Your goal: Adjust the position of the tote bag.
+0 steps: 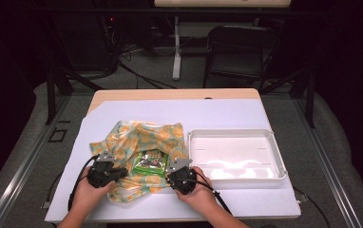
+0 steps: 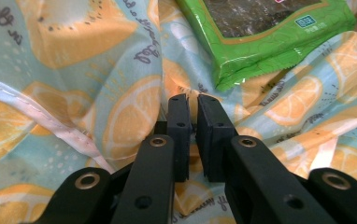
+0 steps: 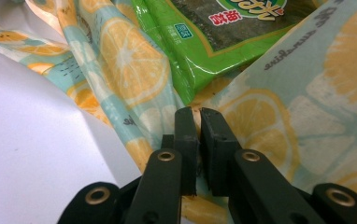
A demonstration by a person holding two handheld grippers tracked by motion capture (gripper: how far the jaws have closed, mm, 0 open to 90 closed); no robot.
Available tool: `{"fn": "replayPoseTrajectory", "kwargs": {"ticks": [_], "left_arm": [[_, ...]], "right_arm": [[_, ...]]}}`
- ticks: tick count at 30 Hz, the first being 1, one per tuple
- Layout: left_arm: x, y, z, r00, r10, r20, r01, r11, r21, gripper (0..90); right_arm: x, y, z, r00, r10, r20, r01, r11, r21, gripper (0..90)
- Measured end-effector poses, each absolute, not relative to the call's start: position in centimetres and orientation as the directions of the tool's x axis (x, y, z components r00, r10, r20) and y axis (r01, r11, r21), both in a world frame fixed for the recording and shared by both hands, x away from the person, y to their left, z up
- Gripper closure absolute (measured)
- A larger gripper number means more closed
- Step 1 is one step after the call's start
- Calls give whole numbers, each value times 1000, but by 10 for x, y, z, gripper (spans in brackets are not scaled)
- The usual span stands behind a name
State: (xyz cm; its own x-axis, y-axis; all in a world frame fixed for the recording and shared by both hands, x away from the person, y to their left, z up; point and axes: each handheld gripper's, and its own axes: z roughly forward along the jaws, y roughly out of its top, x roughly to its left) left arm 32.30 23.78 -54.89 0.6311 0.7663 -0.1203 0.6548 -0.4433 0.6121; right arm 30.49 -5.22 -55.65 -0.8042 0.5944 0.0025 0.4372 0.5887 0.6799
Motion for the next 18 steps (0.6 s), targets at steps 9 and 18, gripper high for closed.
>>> {"fn": "replayPoseTrajectory", "kwargs": {"ticks": [9,18], "left_arm": [[327,242,-551,597,794,-116,663,-407,629,797],[326,245,-548,572,812,-118,663,-372,650,717]], "right_arm": [[305,-52,-556,-804,595,2,437,589,680,852],[305,-52,-556,-806,592,1,436,592,678,850]]}}
